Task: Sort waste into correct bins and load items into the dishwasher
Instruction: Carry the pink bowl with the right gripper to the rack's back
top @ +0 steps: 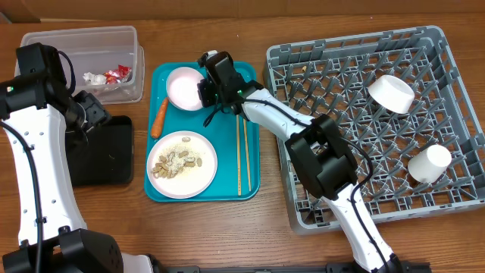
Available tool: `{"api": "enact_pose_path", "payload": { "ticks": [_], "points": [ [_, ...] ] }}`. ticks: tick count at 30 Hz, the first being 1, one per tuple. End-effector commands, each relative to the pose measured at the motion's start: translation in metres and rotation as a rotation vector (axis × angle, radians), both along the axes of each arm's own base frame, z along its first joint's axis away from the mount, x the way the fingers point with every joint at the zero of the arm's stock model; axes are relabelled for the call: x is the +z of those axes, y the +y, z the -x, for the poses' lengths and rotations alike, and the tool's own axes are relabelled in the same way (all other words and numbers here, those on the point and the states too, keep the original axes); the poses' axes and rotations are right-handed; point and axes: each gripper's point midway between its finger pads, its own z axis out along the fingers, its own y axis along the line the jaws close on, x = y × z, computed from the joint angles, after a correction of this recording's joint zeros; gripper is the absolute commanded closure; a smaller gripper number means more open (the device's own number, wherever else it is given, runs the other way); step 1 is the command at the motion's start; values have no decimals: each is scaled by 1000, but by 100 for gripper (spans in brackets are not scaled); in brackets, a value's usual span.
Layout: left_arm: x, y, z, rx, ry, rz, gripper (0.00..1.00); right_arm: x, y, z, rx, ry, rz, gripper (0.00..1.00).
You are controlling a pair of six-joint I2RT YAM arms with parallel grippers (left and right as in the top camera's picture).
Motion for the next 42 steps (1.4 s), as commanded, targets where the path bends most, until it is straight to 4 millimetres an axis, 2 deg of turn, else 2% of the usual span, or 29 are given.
{"api": "enact_pose_path", "payload": {
  "ticks": [1,6,10,11,12,13,15,16,17,18,19,20,23,25,27,30,38,42],
  "points": [
    [14,-1,-1,-4,-46,-11,33,73,-21,-18,-60,-91,-12,96],
    [14,-1,-2,-4,-52,-13,33,105,-65,-14,-109,-39,33,96],
    [15,0,-3,-4,-55,-14,33,159,-117,-2,-135,-75,145,96],
    [15,0,-3,-4,-55,-14,33,182,-153,-1,-224,-109,226,96],
    [15,0,-3,-4,-55,-14,33,192,-172,-1,-279,-127,269,96],
    [15,0,-3,-4,-55,-14,33,208,-205,-1,-376,-157,345,96],
    [15,0,-3,-4,-55,-14,33,246,-284,8,-608,-223,528,96],
    [15,0,-3,-4,-58,-15,33,254,-302,12,-660,-233,575,96],
    [15,0,-4,-4,-60,-14,33,264,-335,19,-757,-245,678,96],
    [15,0,-4,-4,-62,-14,33,270,-361,25,-843,-252,760,96],
    [15,-1,-4,-5,-63,-12,33,274,-373,30,-898,-256,793,96],
    [15,-1,-5,-6,-65,-9,33,282,-408,42,-1084,-279,867,96],
    [15,-1,-4,-6,-63,-8,33,282,-454,63,-1302,-310,981,96],
    [15,-2,-5,-7,-64,-6,33,273,-473,69,-1354,-309,1046,96],
    [15,-5,-6,-13,-72,14,33,253,-495,75,-1379,-271,1108,96],
    [15,-6,-8,-16,-80,20,33,224,-509,82,-1372,-222,1156,96],
    [16,-8,-9,-19,-85,28,33,140,-495,90,-1215,-117,1218,96],
    [16,-8,-9,-19,-85,29,33,124,-479,90,-1152,-114,1243,96]
  ]
}}
